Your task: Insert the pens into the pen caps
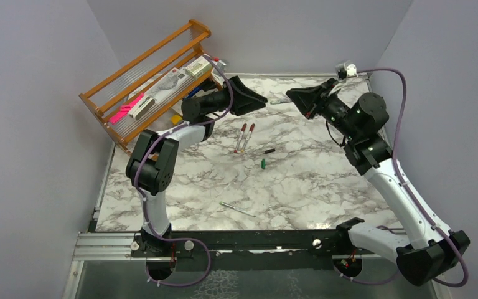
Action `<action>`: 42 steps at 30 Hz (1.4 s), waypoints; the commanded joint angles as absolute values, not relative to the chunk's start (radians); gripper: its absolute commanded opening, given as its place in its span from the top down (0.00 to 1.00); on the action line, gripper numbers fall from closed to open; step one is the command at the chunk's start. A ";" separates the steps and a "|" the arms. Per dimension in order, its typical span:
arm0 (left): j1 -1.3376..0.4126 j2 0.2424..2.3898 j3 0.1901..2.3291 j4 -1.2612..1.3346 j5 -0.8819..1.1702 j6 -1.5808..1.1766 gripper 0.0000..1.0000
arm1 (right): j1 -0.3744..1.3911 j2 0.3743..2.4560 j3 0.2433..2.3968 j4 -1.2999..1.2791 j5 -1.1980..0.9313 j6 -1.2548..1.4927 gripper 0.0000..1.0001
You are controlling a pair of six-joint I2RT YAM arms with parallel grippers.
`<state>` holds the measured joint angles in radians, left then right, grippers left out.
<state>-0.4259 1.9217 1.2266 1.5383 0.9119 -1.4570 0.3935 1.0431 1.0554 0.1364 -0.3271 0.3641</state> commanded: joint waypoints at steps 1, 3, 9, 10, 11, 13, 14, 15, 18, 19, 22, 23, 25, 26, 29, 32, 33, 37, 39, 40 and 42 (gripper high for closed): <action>-0.439 1.876 1.270 1.766 1.220 -1.301 0.51 | 0.397 1.112 1.181 -0.225 -0.444 0.246 0.99; -0.449 1.862 1.261 1.764 1.280 -1.276 0.50 | 0.397 1.153 1.232 -0.311 -0.489 0.215 0.99; -0.517 1.860 1.253 1.761 1.375 -1.257 0.37 | 0.397 1.192 1.253 -0.343 -0.560 0.202 0.99; -0.527 1.870 1.262 1.761 1.388 -1.264 0.37 | 0.397 1.200 1.258 -0.346 -0.571 0.204 0.99; -0.532 1.883 1.271 1.761 1.391 -1.272 0.37 | 0.397 1.208 1.266 -0.352 -0.589 0.203 0.99; -0.534 1.905 1.282 1.761 1.386 -1.276 0.37 | 0.398 1.221 1.276 -0.362 -0.614 0.200 0.99; -0.535 1.910 1.287 1.761 1.384 -1.276 0.37 | 0.398 1.224 1.278 -0.367 -0.620 0.200 0.99; -0.534 1.911 1.292 1.760 1.385 -1.276 0.37 | 0.398 1.225 1.277 -0.370 -0.618 0.197 0.99; -0.544 1.912 1.305 1.761 1.392 -1.277 0.40 | 0.396 1.224 1.264 -0.371 -0.602 0.194 0.99; -0.551 1.916 1.310 1.761 1.396 -1.281 0.43 | 0.397 1.223 1.260 -0.369 -0.603 0.195 0.99; -0.566 1.939 1.325 1.761 1.408 -1.298 0.54 | 0.398 1.220 1.249 -0.348 -0.612 0.204 0.99; -0.571 1.948 1.330 1.761 1.410 -1.304 0.57 | 0.398 1.221 1.248 -0.342 -0.621 0.205 0.99; -0.578 1.964 1.334 1.761 1.410 -1.309 0.66 | 0.398 1.221 1.245 -0.328 -0.634 0.211 0.99; -0.581 1.973 1.335 1.761 1.407 -1.310 0.69 | 0.398 1.221 1.243 -0.324 -0.638 0.212 0.99; -0.587 1.990 1.340 1.761 1.397 -1.315 0.84 | 0.398 1.226 1.236 -0.319 -0.646 0.211 0.99; -0.591 1.997 1.347 1.761 1.392 -1.313 1.00 | 0.398 1.229 1.227 -0.318 -0.643 0.211 0.99; -0.592 1.997 1.345 1.761 1.389 -1.313 1.00 | 0.398 1.228 1.225 -0.317 -0.643 0.210 0.99; -0.588 2.004 1.341 1.761 1.371 -1.310 1.00 | 0.398 1.221 1.215 -0.318 -0.620 0.207 0.99; -0.575 2.009 1.326 1.761 1.336 -1.304 1.00 | 0.398 1.195 1.198 -0.302 -0.557 0.216 0.82; -0.560 2.011 1.311 1.761 1.309 -1.296 1.00 | 0.397 1.175 1.185 -0.285 -0.518 0.226 0.70; -0.528 2.012 1.265 1.760 1.252 -1.276 1.00 | 0.397 1.137 1.166 -0.267 -0.413 0.247 0.55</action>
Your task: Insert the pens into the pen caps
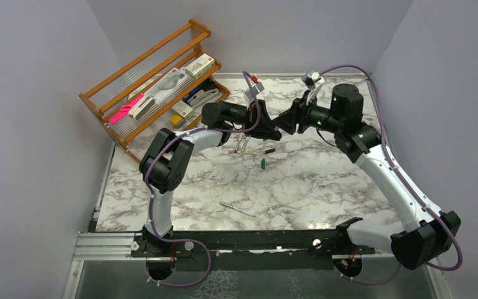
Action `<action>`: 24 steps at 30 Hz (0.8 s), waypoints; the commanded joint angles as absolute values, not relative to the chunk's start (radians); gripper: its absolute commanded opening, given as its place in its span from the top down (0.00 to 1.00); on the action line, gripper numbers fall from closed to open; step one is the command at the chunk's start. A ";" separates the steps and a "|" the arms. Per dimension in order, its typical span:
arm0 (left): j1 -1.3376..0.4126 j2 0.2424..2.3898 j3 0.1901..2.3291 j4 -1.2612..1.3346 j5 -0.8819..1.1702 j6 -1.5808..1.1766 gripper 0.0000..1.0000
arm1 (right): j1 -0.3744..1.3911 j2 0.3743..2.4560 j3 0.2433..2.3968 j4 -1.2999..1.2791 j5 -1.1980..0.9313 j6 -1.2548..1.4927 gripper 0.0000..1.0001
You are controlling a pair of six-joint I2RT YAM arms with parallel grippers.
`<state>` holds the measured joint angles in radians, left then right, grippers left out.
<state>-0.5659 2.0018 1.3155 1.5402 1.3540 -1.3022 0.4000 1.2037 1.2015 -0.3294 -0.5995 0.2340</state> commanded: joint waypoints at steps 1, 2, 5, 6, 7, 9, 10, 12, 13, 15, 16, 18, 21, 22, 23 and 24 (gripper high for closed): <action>-0.509 2.015 1.241 1.759 1.219 -1.267 1.00 | 0.397 1.121 1.160 -0.266 -0.363 0.253 0.49; -0.490 2.016 1.214 1.757 1.183 -1.253 1.00 | 0.397 1.110 1.157 -0.269 -0.314 0.259 0.46; -0.439 1.999 1.105 1.702 1.052 -1.156 1.00 | 0.397 1.090 1.146 -0.294 -0.170 0.291 0.41; -0.427 1.988 1.071 1.656 1.007 -1.102 1.00 | 0.397 1.081 1.135 -0.296 -0.134 0.299 0.41; -0.417 1.970 1.031 1.590 0.960 -1.038 1.00 | 0.398 1.072 1.117 -0.288 -0.109 0.301 0.41; -0.404 1.921 0.966 1.438 0.864 -0.895 1.00 | 0.397 1.063 1.073 -0.273 -0.088 0.291 0.41; -0.401 1.887 0.939 1.340 0.814 -0.825 1.00 | 0.398 1.068 1.051 -0.269 -0.084 0.281 0.42; -0.405 1.795 0.897 1.146 0.711 -0.674 1.00 | 0.398 1.109 1.014 -0.291 -0.076 0.265 0.44; -0.405 1.752 0.878 1.080 0.658 -0.625 1.00 | 0.398 1.137 1.006 -0.317 -0.071 0.256 0.44; -0.409 1.658 0.851 0.959 0.565 -0.537 1.00 | 0.416 1.199 0.994 -0.368 -0.008 0.246 0.44; -0.415 1.617 0.849 0.890 0.526 -0.490 1.00 | 0.433 1.224 0.977 -0.370 0.030 0.241 0.44; -0.436 1.554 0.861 0.743 0.459 -0.373 1.00 | 0.464 1.268 0.942 -0.338 0.072 0.239 0.46; -0.455 1.509 0.869 0.631 0.383 -0.328 1.00 | 0.473 1.355 0.918 -0.282 0.057 0.257 0.60; -0.457 1.506 0.865 0.625 0.382 -0.334 1.00 | 0.474 1.401 0.921 -0.266 0.049 0.267 0.67; -0.457 1.505 0.862 0.621 0.385 -0.341 1.00 | 0.473 1.435 0.928 -0.252 0.042 0.278 0.79; -0.459 1.506 0.857 0.619 0.388 -0.347 1.00 | 0.474 1.471 0.937 -0.238 0.035 0.297 0.93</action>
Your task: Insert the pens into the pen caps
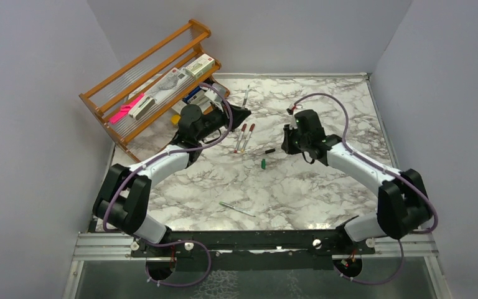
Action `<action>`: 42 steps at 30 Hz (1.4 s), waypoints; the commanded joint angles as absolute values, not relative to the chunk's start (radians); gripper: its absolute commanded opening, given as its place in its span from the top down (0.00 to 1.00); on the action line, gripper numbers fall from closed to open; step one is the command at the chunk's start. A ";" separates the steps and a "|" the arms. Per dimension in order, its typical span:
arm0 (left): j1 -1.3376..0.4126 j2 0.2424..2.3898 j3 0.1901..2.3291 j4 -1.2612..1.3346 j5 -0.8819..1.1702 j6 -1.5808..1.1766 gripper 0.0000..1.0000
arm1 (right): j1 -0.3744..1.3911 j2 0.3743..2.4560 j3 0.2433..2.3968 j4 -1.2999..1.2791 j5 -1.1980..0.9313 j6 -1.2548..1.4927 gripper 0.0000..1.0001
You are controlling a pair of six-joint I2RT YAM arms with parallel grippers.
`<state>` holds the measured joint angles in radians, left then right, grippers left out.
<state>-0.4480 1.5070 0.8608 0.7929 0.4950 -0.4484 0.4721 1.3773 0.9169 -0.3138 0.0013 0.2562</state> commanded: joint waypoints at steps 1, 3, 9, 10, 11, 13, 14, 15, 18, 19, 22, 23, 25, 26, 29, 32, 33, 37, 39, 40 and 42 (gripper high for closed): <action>-0.459 1.509 0.851 0.618 0.391 -0.354 1.00 | 0.474 1.504 0.945 -0.220 0.025 0.317 0.98; -0.459 1.518 0.841 0.617 0.393 -0.368 1.00 | 0.473 1.559 0.961 -0.183 0.017 0.375 0.96; -0.461 1.515 0.799 0.617 0.351 -0.404 1.00 | 0.474 1.620 0.932 -0.034 0.051 0.610 0.39; -0.461 1.513 0.794 0.617 0.343 -0.409 1.00 | 0.477 1.622 0.932 -0.027 0.070 0.642 0.34; -0.460 1.510 0.792 0.617 0.341 -0.413 1.00 | 0.482 1.626 0.939 -0.031 0.097 0.669 0.32; -0.461 1.510 0.790 0.617 0.342 -0.418 1.00 | 0.496 1.640 0.965 -0.053 0.152 0.709 0.32; -0.460 1.512 0.791 0.617 0.342 -0.419 1.00 | 0.505 1.650 0.983 -0.080 0.190 0.736 0.31; -0.460 1.514 0.792 0.617 0.343 -0.420 1.00 | 0.512 1.668 1.009 -0.115 0.226 0.758 0.31; -0.460 1.519 0.792 0.617 0.337 -0.425 1.00 | 0.523 1.743 1.117 -0.261 0.283 0.840 0.32; -0.460 1.521 0.792 0.617 0.335 -0.426 1.00 | 0.528 1.770 1.153 -0.311 0.291 0.872 0.35; -0.461 1.523 0.792 0.617 0.332 -0.431 1.00 | 0.548 1.838 1.248 -0.426 0.320 0.947 0.39; -0.460 1.525 0.791 0.616 0.334 -0.432 1.00 | 0.556 1.852 1.265 -0.452 0.327 0.967 0.41; -0.461 1.522 0.787 0.616 0.334 -0.434 1.00 | 0.568 1.870 1.286 -0.488 0.339 1.006 0.43; -0.460 1.520 0.786 0.617 0.332 -0.434 1.00 | 0.574 1.875 1.291 -0.499 0.343 1.022 0.45; -0.460 1.516 0.780 0.617 0.330 -0.434 1.00 | 0.583 1.884 1.300 -0.516 0.347 1.052 0.46; -0.461 1.517 0.779 0.617 0.327 -0.434 1.00 | 0.592 1.894 1.313 -0.543 0.348 1.071 0.47; -0.460 1.518 0.776 0.616 0.326 -0.435 1.00 | 0.595 1.899 1.320 -0.556 0.355 1.077 0.47; -0.461 1.519 0.777 0.617 0.328 -0.438 1.00 | 0.601 1.928 1.350 -0.610 0.368 1.095 0.50; -0.461 1.521 0.775 0.617 0.329 -0.440 1.00 | 0.601 1.944 1.358 -0.628 0.368 1.104 0.50; -0.460 1.520 0.775 0.617 0.330 -0.440 1.00 | 0.601 1.950 1.359 -0.632 0.369 1.108 0.51; -0.461 1.520 0.774 0.617 0.331 -0.440 1.00 | 0.600 1.957 1.355 -0.633 0.373 1.114 0.51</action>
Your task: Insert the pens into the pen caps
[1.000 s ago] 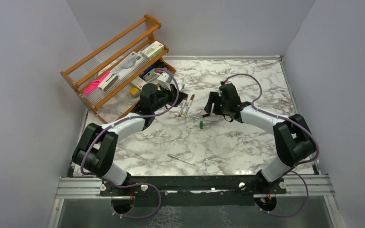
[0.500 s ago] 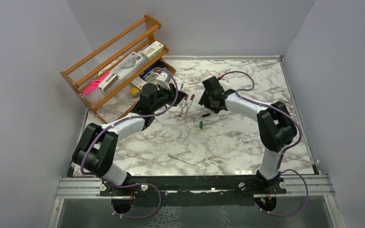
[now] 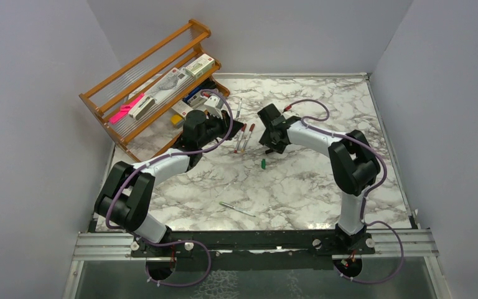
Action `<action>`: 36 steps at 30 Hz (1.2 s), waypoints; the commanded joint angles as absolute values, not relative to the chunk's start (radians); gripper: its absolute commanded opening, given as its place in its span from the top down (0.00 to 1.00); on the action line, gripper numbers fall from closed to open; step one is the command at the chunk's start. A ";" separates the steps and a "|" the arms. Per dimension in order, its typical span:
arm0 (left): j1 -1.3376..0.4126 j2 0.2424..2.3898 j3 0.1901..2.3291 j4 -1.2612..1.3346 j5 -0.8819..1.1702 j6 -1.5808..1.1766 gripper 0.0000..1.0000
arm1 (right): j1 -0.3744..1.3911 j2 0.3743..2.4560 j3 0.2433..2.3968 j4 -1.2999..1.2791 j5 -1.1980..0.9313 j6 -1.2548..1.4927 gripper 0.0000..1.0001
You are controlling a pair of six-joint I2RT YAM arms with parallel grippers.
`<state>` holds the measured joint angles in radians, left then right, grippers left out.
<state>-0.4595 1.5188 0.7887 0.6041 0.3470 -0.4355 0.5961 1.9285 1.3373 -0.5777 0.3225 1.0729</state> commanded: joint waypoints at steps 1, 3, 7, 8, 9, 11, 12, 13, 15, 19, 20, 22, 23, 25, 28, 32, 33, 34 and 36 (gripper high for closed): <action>-0.460 1.519 0.773 0.616 0.331 -0.439 1.00 | 0.601 1.962 1.355 -0.635 0.376 1.116 0.52; -0.460 1.520 0.774 0.617 0.334 -0.442 1.00 | 0.601 1.969 1.358 -0.636 0.381 1.116 0.52; -0.460 1.523 0.775 0.617 0.339 -0.442 1.00 | 0.601 1.982 1.373 -0.650 0.386 1.108 0.61; -0.460 1.524 0.774 0.617 0.340 -0.443 1.00 | 0.601 1.986 1.376 -0.655 0.389 1.107 0.63; -0.460 1.525 0.773 0.617 0.341 -0.444 1.00 | 0.601 1.987 1.377 -0.658 0.391 1.106 0.65; -0.460 1.527 0.774 0.617 0.343 -0.444 1.00 | 0.601 1.987 1.374 -0.662 0.393 1.102 0.69; -0.460 1.527 0.772 0.617 0.344 -0.445 1.00 | 0.601 1.987 1.370 -0.663 0.393 1.101 0.70; -0.461 1.529 0.773 0.617 0.345 -0.447 1.00 | 0.601 1.985 1.367 -0.662 0.391 1.099 0.73; -0.460 1.531 0.771 0.617 0.348 -0.449 1.00 | 0.601 1.979 1.354 -0.659 0.390 1.093 0.78; -0.460 1.536 0.772 0.617 0.356 -0.455 1.00 | 0.601 1.951 1.320 -0.633 0.386 1.067 0.84; -0.460 1.538 0.773 0.617 0.358 -0.456 1.00 | 0.601 1.937 1.309 -0.628 0.385 1.065 0.84; -0.460 1.537 0.773 0.616 0.361 -0.458 1.00 | 0.601 1.905 1.284 -0.605 0.385 1.050 0.84; -0.460 1.537 0.775 0.616 0.364 -0.459 1.00 | 0.601 1.889 1.273 -0.588 0.383 1.035 0.82; -0.460 1.539 0.777 0.617 0.368 -0.462 1.00 | 0.600 1.860 1.257 -0.568 0.382 0.999 0.66; -0.460 1.544 0.781 0.617 0.379 -0.470 1.00 | 0.603 1.812 1.224 -0.534 0.398 0.953 0.43; -0.460 1.546 0.784 0.617 0.388 -0.480 1.00 | 0.603 1.745 1.160 -0.470 0.431 0.880 0.41; -0.460 1.547 0.785 0.617 0.390 -0.480 1.00 | 0.603 1.734 1.144 -0.436 0.425 0.828 0.48; -0.460 1.549 0.787 0.617 0.393 -0.483 1.00 | 0.603 1.727 1.129 -0.402 0.417 0.788 0.60; -0.461 1.553 0.790 0.617 0.398 -0.485 1.00 | 0.603 1.719 1.111 -0.341 0.385 0.707 0.90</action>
<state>-0.4595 1.5410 0.7883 0.6041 0.3603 -0.4702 0.5968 1.7531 1.1458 -0.4942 0.3771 0.8753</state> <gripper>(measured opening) 0.126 0.288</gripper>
